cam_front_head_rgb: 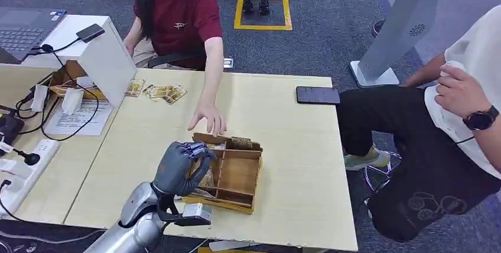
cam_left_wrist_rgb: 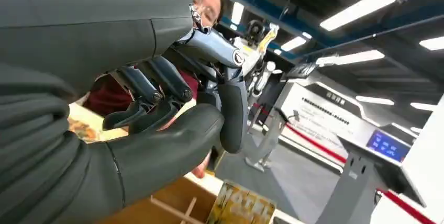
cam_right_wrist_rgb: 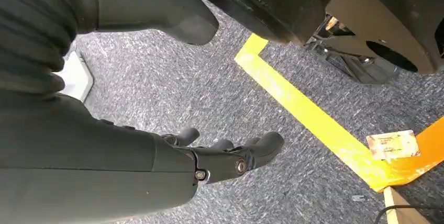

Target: Pass the card to the sensor for recognition and then transmit it.

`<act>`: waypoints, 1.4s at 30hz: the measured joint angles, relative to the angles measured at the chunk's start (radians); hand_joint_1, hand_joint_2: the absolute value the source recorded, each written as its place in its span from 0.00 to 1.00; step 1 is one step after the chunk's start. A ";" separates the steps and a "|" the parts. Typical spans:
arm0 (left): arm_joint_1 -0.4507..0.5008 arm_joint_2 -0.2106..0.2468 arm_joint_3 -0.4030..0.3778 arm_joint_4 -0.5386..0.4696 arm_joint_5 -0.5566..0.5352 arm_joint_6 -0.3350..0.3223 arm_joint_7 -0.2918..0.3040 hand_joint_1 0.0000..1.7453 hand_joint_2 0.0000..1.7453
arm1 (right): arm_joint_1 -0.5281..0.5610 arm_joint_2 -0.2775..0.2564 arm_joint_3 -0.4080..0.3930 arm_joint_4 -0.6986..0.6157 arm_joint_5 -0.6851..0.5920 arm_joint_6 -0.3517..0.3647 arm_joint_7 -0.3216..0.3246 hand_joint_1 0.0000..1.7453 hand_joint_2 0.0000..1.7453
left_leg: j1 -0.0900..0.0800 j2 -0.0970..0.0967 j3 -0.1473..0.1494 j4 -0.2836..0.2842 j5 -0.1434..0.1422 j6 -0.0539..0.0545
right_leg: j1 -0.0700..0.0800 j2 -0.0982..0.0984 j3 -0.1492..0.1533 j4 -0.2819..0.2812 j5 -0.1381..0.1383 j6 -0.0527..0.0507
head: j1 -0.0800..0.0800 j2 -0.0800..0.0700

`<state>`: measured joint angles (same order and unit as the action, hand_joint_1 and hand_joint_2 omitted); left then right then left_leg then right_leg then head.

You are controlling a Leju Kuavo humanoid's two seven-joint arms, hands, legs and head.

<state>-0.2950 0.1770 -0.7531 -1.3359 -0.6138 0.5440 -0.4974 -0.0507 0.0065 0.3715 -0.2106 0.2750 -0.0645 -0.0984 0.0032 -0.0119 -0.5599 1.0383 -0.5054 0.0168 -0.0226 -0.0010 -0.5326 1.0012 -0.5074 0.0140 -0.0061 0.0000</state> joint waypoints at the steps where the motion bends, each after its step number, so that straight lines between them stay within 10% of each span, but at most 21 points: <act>1: 0.000 0.003 0.002 -0.007 0.000 0.000 0.000 1.00 1.00 | 0.000 0.000 -0.001 0.000 0.000 0.000 -0.001 0.00 1.00 | 0.000 0.000 0.000 0.000 0.000 0.000 | 0.000 0.000 0.000 0.000 0.000 0.000 | 0.000 0.000; 14: 0.000 0.015 0.011 -0.038 -0.003 -0.006 0.000 1.00 1.00 | 0.000 0.000 -0.011 0.000 0.000 0.001 -0.003 0.00 1.00 | 0.000 0.000 0.000 0.000 0.000 0.000 | 0.000 0.000 0.000 0.000 0.000 0.000 | 0.000 0.000; 15: 0.000 0.015 0.012 -0.038 -0.003 -0.006 0.000 0.93 1.00 | 0.000 0.000 -0.011 0.000 0.000 0.001 -0.003 0.00 1.00 | 0.000 0.000 0.000 0.000 0.000 0.000 | 0.000 0.000 0.000 0.000 0.000 0.000 | 0.000 0.000; 16: 0.000 0.015 0.014 -0.038 -0.003 -0.006 0.000 0.00 1.00 | 0.000 0.000 -0.011 0.000 0.000 0.000 -0.003 0.00 1.00 | 0.000 0.000 0.000 0.000 0.000 0.000 | 0.000 0.000 0.000 0.000 0.000 0.000 | 0.000 0.000; 42: -0.013 0.023 0.048 0.132 -0.311 0.095 0.174 0.00 1.00 | 0.000 0.000 -0.010 0.000 0.027 0.008 0.005 0.00 1.00 | 0.000 0.000 0.000 0.000 0.000 0.000 | 0.000 0.000 0.000 0.000 0.000 0.000 | 0.000 0.000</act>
<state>-0.3083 0.1999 -0.7050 -1.2035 -0.9247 0.6394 -0.3231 -0.0506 0.0065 0.3613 -0.2106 0.3025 -0.0568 -0.0931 0.0033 -0.0118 -0.5599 1.0383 -0.5054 0.0167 -0.0226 -0.0010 -0.5328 1.0012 -0.5074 0.0140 -0.0061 0.0000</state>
